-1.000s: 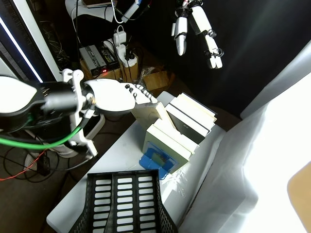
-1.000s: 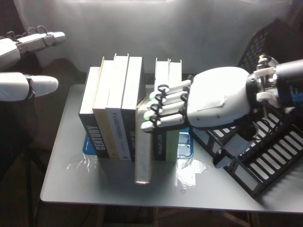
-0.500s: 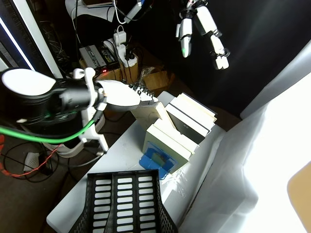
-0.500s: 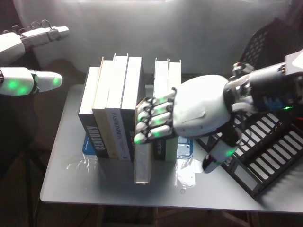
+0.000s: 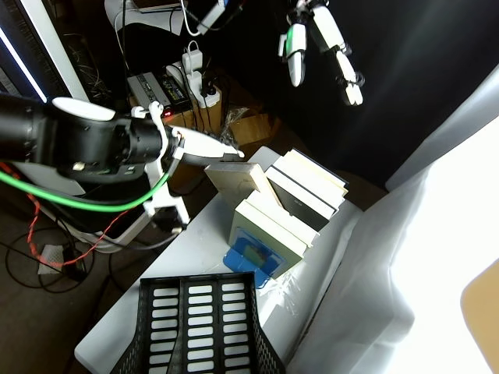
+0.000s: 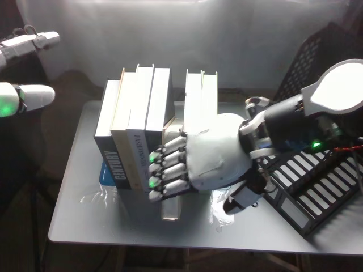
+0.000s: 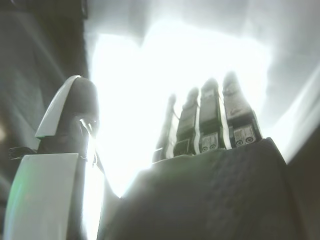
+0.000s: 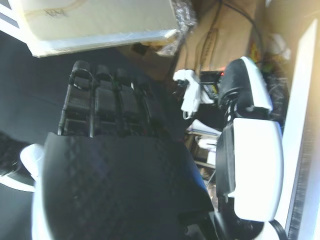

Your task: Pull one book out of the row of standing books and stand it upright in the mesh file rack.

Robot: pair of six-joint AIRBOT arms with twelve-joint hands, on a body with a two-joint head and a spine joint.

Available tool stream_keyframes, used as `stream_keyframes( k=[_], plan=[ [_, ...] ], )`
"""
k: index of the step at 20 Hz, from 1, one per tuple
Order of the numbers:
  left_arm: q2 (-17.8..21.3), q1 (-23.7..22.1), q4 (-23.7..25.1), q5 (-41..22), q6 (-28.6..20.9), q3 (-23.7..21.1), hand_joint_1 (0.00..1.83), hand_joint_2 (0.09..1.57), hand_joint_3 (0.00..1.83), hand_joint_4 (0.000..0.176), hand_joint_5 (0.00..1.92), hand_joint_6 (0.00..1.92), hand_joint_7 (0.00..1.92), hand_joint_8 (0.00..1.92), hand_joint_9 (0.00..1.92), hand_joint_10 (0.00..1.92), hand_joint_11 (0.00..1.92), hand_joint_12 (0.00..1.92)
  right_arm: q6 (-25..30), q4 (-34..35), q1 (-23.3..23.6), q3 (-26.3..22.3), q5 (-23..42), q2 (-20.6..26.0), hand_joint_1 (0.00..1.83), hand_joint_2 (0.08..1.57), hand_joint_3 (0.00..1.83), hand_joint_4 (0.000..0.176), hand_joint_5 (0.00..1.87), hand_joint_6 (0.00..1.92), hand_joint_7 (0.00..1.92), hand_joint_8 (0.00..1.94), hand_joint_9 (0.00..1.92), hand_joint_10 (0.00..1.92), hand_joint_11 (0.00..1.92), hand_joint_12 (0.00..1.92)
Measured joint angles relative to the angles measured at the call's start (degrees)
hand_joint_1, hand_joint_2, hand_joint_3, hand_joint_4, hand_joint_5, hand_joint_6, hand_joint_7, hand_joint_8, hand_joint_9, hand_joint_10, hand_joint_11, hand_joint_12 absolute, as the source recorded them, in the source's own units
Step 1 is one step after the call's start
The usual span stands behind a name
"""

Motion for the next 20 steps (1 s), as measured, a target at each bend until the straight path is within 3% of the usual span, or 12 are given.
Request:
stream_keyframes(
  k=[3, 5, 6, 10, 13, 16, 20],
  plan=[
    [0.46, 0.35, -0.26, -1.25, -0.04, -0.72, 0.72, 1.30, 0.00, 0.045, 0.13, 0.01, 0.00, 0.00, 0.00, 0.00, 0.00, 0.00, 0.02, -0.83, 0.00, -0.31, 0.20, -0.44, 1.00, 1.13, 0.05, 0.000, 0.05, 0.02, 0.00, 0.00, 0.00, 0.00, 0.00, 0.00],
    [0.46, 0.35, -0.13, -1.77, -0.04, -0.83, 0.72, 1.30, 0.00, 0.048, 0.13, 0.01, 0.00, 0.00, 0.00, 0.00, 0.00, 0.00, 0.02, -1.03, 0.00, -0.42, 0.17, -0.42, 0.97, 1.13, 0.05, 0.000, 0.00, 0.00, 0.00, 0.00, 0.00, 0.00, 0.00, 0.00],
    [0.46, 0.35, -0.26, -2.03, 0.00, -0.96, 0.72, 1.31, 0.01, 0.032, 0.14, 0.02, 0.00, 0.00, 0.00, 0.00, 0.00, 0.00, 0.02, -1.07, 0.00, -0.44, 0.17, -0.42, 1.01, 1.06, 0.01, 0.000, 0.03, 0.01, 0.00, 0.00, 0.00, 0.00, 0.00, 0.00],
    [0.52, 0.81, -0.72, -2.64, -0.02, -1.18, 0.76, 1.30, 0.00, 0.004, 0.14, 0.01, 0.00, 0.00, 0.00, 0.00, 0.00, 0.00, 0.09, -1.11, 0.00, -0.66, 0.13, -0.39, 1.12, 1.04, 0.00, 0.000, 0.08, 0.03, 0.00, 0.00, 0.00, 0.00, 0.00, 0.00],
    [0.61, 1.01, -1.60, -2.82, -0.02, -1.25, 0.79, 1.29, 0.00, 0.001, 0.15, 0.01, 0.00, 0.00, 0.00, 0.00, 0.00, 0.00, 0.09, -1.31, 0.00, -0.66, -0.72, -1.11, 1.09, 1.01, 0.00, 0.000, 0.06, 0.02, 0.00, 0.00, 0.00, 0.00, 0.00, 0.00],
    [0.90, 1.01, -1.86, -3.02, -0.02, -1.53, 0.77, 1.29, 0.00, 0.015, 0.14, 0.00, 0.00, 0.00, 0.00, 0.00, 0.00, 0.00, 0.13, -1.46, 0.00, -0.66, -0.57, -1.20, 1.09, 1.02, 0.00, 0.000, 0.05, 0.01, 0.00, 0.00, 0.00, 0.00, 0.00, 0.00],
    [0.94, 1.03, -1.88, -3.37, -0.02, -1.53, 0.80, 1.29, 0.00, 0.002, 0.16, 0.01, 0.00, 0.00, 0.00, 0.00, 0.00, 0.00, 0.13, -1.33, 0.00, -0.72, -0.68, -1.18, 1.09, 1.02, 0.00, 0.000, 0.05, 0.01, 0.00, 0.00, 0.00, 0.00, 0.00, 0.00]
  ],
)
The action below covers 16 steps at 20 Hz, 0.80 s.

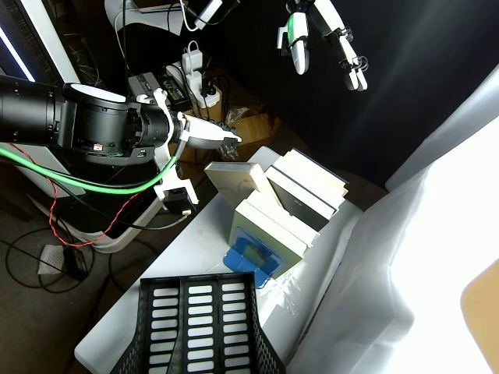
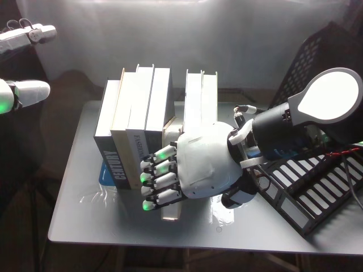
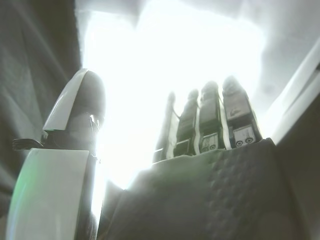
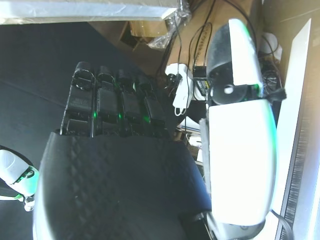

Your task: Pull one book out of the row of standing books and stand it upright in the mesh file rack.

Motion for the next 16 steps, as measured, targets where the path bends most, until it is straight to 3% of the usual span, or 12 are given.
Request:
stream_keyframes(
  k=[4, 7, 8, 11, 14, 16],
  plan=[
    [0.00, -0.02, 0.00, -0.04, 0.00, 0.02, 0.77, 1.29, 0.00, 0.003, 0.17, 0.00, 0.01, 0.00, 0.00, 0.00, 0.00, 0.00, 0.02, 1.22, 0.00, -0.42, 0.13, 0.00, 1.09, 1.02, 0.00, 0.000, 0.05, 0.01, 0.00, 0.00, 0.00, 0.00, 0.00, 0.00],
    [-1.64, -1.20, 0.59, 0.33, -0.02, 2.73, 0.76, 1.28, 0.00, 0.039, 0.11, 0.00, 0.00, 0.00, 0.00, 0.00, 0.00, 0.00, -2.29, 4.83, 0.00, -0.66, 0.50, 0.52, 1.09, 1.02, 0.00, 0.000, 0.05, 0.01, 0.00, 0.00, 0.00, 0.00, 0.00, 0.00],
    [-2.95, -2.69, 1.46, 1.53, 0.00, 4.35, 0.71, 1.27, 0.00, 0.039, 0.11, 0.00, 0.00, 0.00, 0.00, 0.00, 0.00, 0.00, -3.82, 7.06, 0.00, -0.70, 0.48, 0.87, 1.09, 1.02, 0.00, 0.000, 0.05, 0.01, 0.00, 0.00, 0.00, 0.00, 0.00, 0.00],
    [-6.78, -9.53, 10.08, 6.27, 0.00, 7.74, 0.60, 1.26, 0.00, 0.065, 0.05, 0.00, 0.00, 0.00, 0.00, 0.00, 0.00, 0.00, -6.60, 11.76, 0.00, -1.11, 0.20, 2.40, 1.09, 1.02, 0.00, 0.000, 0.05, 0.01, 0.00, 0.00, 0.00, 0.00, 0.00, 0.00],
    [-9.57, -17.27, 20.11, 11.61, -0.02, 10.54, 0.68, 1.23, 0.00, 0.059, 0.06, 0.01, 0.00, 0.00, 0.00, 0.00, 0.00, 0.00, -8.52, 15.02, -0.72, -0.70, -0.13, 4.11, 1.09, 1.02, 0.00, 0.000, 0.05, 0.01, 0.00, 0.00, 0.00, 0.00, 0.00, 0.00],
    [-10.45, -19.65, 23.34, 12.59, -0.04, 11.41, 0.61, 1.26, 0.00, 0.083, 0.02, 0.00, 0.00, 0.00, 0.00, 0.00, 0.00, 0.00, -9.11, 16.76, -1.16, -0.11, -0.35, 4.61, 1.09, 1.02, 0.00, 0.000, 0.05, 0.01, 0.00, 0.00, 0.00, 0.00, 0.00, 0.00]
  ],
)
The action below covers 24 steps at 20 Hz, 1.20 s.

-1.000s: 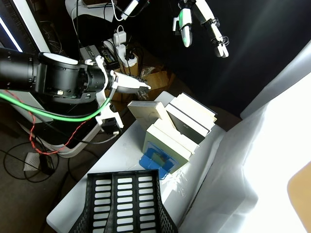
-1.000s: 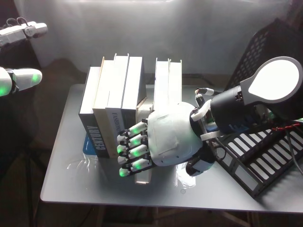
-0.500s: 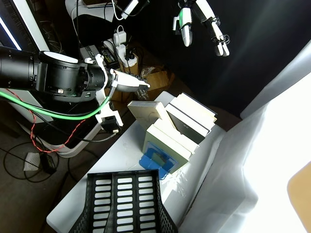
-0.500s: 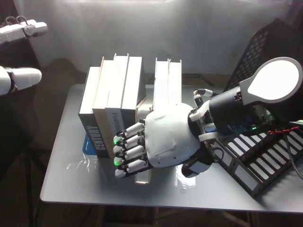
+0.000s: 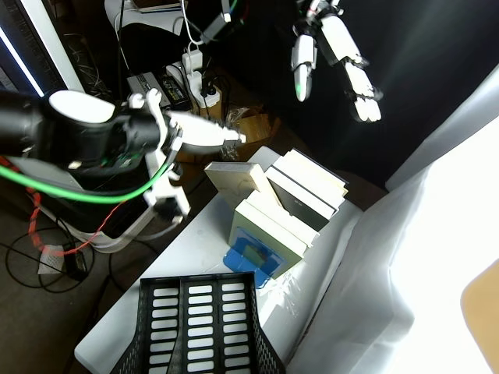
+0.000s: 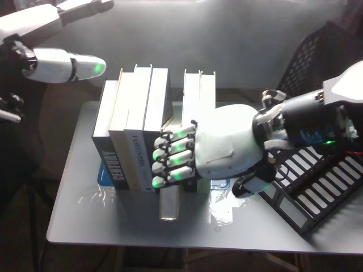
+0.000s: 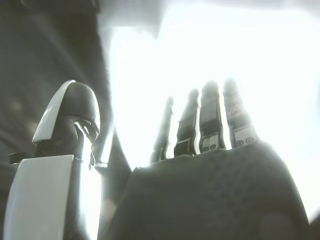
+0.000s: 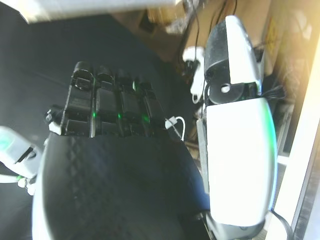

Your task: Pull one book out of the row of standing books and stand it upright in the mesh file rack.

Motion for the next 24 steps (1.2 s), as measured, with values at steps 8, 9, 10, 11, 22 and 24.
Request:
stream_keyframes(
  k=[8, 9, 10, 11, 22, 24],
  plan=[
    [-2.43, -1.77, 4.15, 3.06, -0.02, 3.04, 1.11, 1.25, 0.03, 0.000, 0.08, 0.03, 0.79, 1.85, 1.12, 1.89, 1.30, 1.90, -1.27, 3.04, -0.46, 2.27, -0.46, -1.16, 0.80, 0.94, 0.00, 0.000, 0.01, 0.00, 0.00, 0.00, 0.00, 0.00, 0.00, 0.00],
    [-2.43, -1.79, 3.91, 3.02, 0.02, 3.04, 0.94, 1.29, 0.04, 0.000, 0.07, 0.02, 0.63, 1.91, 0.91, 1.91, 1.18, 1.92, -1.46, 2.93, -0.39, 2.62, -0.48, -1.53, 0.75, 0.92, 0.00, 0.000, 0.00, 0.00, 0.00, 0.00, 0.00, 0.00, 0.00, 0.00],
    [-2.43, -1.38, 3.58, 2.89, 0.00, 3.06, 0.79, 1.28, 0.02, 0.000, 0.17, 0.04, 0.13, 1.37, 0.18, 1.53, 0.24, 1.92, -1.51, 2.38, -0.20, 2.78, -0.79, -1.79, 0.75, 0.90, 0.00, 0.000, 0.00, 0.00, 0.00, 0.00, 0.00, 0.00, 0.00, 0.00],
    [-2.40, -0.81, 3.04, 2.60, -0.02, 3.06, 0.64, 1.31, 0.01, 0.018, 0.06, 0.01, 0.02, 0.27, 0.04, 0.31, 0.05, 1.92, -1.53, 1.18, 0.11, 3.17, -1.03, -2.34, 0.75, 0.91, 0.00, 0.000, 0.00, 0.00, 0.00, 0.00, 0.00, 0.00, 0.00, 0.00],
    [0.37, 1.60, -1.11, 0.04, 0.02, 0.46, 0.67, 1.31, 0.00, 0.000, 0.05, 0.01, 0.01, 0.00, 0.00, 0.00, 0.00, 0.00, -1.66, -5.77, 1.53, 5.44, -4.92, -7.50, 0.73, 0.90, 0.00, 0.000, 0.00, 0.00, 0.00, 0.00, 0.00, 0.00, 0.00, 0.00],
    [0.50, 1.60, -1.90, -0.48, 0.00, 0.37, 0.75, 1.28, 0.00, 0.000, 0.09, 0.02, 0.04, 0.01, 0.00, 0.00, 0.00, 0.00, -1.55, -7.04, 1.53, 5.79, -4.90, -8.24, 0.73, 0.92, 0.00, 0.000, 0.00, 0.00, 0.00, 0.00, 0.00, 0.00, 0.00, 0.00]
  ],
)
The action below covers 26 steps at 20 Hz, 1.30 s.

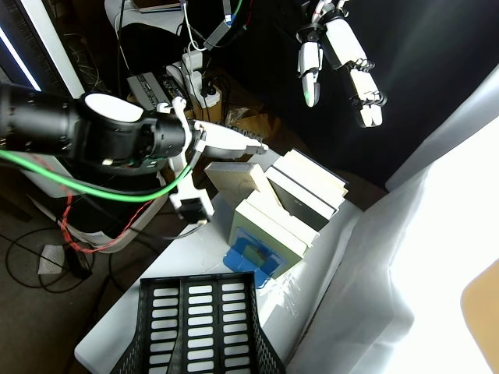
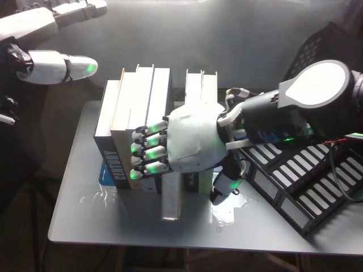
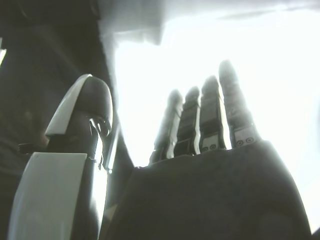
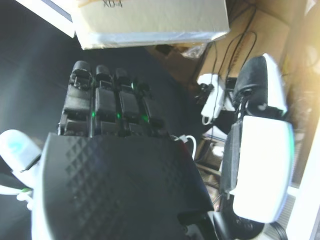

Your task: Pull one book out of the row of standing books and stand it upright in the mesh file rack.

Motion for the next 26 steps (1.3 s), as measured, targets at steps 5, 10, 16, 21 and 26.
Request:
stream_keyframes(
  k=[5, 10, 16, 21, 26],
  plan=[
    [0.70, 0.00, -1.22, -0.42, 0.00, -0.24, 0.63, 1.34, 0.01, 0.038, 0.00, 0.00, 0.00, 0.00, 0.00, 0.00, 0.00, 0.00, 3.52, -6.16, -0.09, 1.79, -0.79, -0.02, 0.73, 0.90, 0.00, 0.000, 0.00, 0.00, 0.00, 0.00, 0.00, 0.00, 0.00, 0.00],
    [0.72, 0.00, -1.75, -1.49, -0.02, -0.35, 0.57, 1.37, 0.01, 0.053, 0.03, 0.01, 0.00, 0.00, 0.00, 0.00, 0.00, 0.00, 5.29, -8.94, -1.11, 2.99, -1.70, -2.38, 0.58, 0.94, 0.00, 0.000, 0.00, 0.00, 0.00, 0.00, 0.00, 0.00, 0.00, 0.00],
    [1.05, 0.68, -3.34, -2.29, 0.00, -0.68, 0.80, 1.37, 0.00, 0.007, 0.10, 0.02, 0.00, 0.00, 0.00, 0.00, 0.00, 0.00, 5.53, -9.90, -1.38, 3.15, -1.88, -2.58, 0.67, 0.93, 0.00, 0.000, 0.00, 0.00, 0.00, 0.00, 0.00, 0.00, 0.00, 0.00],
    [1.42, 0.96, -4.68, -3.32, 0.00, -1.01, 0.77, 1.40, 0.01, 0.025, 0.00, 0.00, 0.00, 0.00, 0.00, 0.00, 0.00, 0.00, 5.57, -11.91, -0.68, 3.74, -1.92, -3.41, 0.62, 0.88, 0.00, 0.000, 0.00, 0.00, 0.00, 0.00, 0.00, 0.00, 0.00, 0.00],
    [1.42, 0.96, -4.66, -3.76, 0.00, -1.03, 0.72, 1.39, 0.00, 0.023, 0.08, 0.02, 0.00, 0.00, 0.00, 0.00, 0.00, 0.00, 6.27, -13.53, -0.68, 4.90, -2.69, -4.85, 0.70, 0.88, 0.00, 0.000, 0.00, 0.00, 0.00, 0.00, 0.00, 0.00, 0.00, 0.00]
  ],
)
